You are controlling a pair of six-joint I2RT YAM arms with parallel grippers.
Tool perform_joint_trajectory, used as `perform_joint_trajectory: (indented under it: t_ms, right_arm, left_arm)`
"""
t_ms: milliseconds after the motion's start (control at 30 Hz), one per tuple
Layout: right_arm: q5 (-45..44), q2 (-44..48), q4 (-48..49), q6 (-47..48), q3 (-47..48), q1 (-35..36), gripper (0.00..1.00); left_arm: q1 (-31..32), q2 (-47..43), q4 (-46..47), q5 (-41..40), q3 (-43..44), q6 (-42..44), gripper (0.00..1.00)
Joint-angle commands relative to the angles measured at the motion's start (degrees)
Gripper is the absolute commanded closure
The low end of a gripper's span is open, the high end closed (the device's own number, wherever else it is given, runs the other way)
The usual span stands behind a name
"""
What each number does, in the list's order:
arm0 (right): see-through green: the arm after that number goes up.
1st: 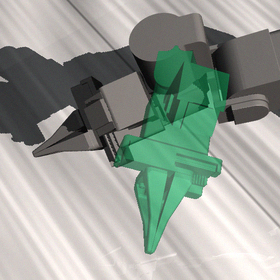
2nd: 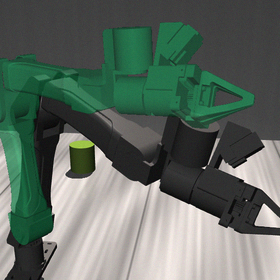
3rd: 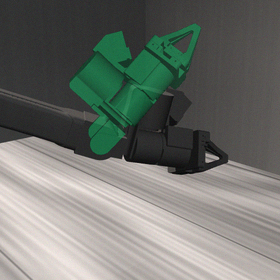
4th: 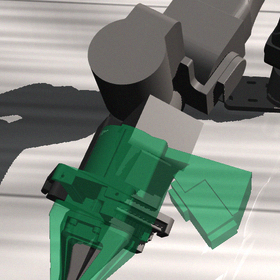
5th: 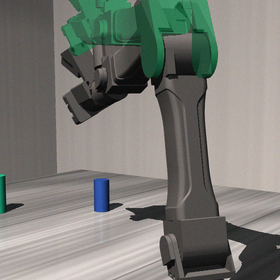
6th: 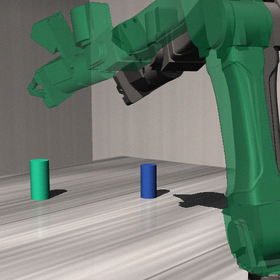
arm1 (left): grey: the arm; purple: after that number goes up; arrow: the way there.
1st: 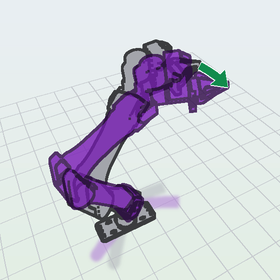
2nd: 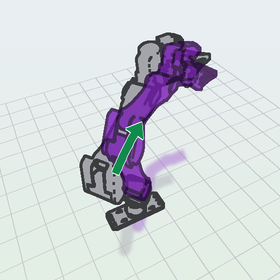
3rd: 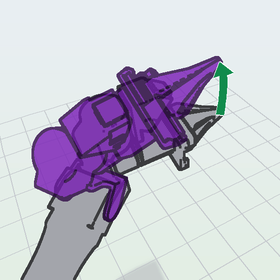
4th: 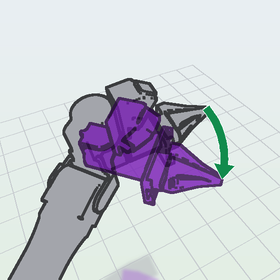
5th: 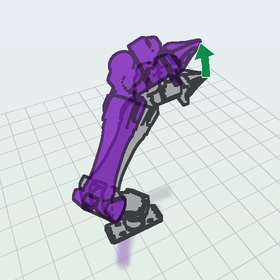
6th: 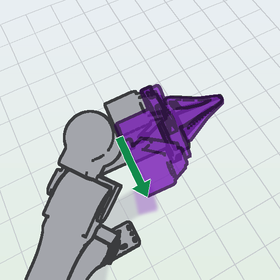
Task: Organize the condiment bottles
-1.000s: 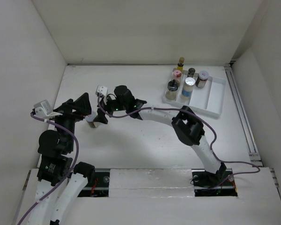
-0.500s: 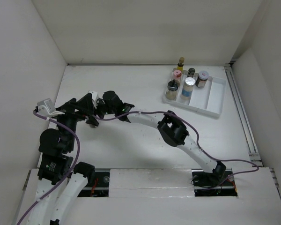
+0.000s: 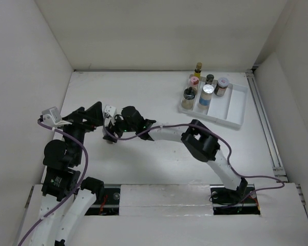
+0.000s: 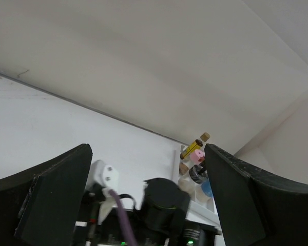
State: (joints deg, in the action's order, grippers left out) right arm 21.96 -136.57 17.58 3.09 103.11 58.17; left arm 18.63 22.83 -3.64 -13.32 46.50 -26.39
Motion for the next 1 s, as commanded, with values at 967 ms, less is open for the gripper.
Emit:
perform_joint_trajectory:
  t_ms: [967]
  right_arm:
    - [-10.2,46.7,14.6,-11.5,-45.3,-65.1,0.47]
  left_arm:
    - [-0.2,17.9,2.0,19.4,2.9,3.5,0.02]
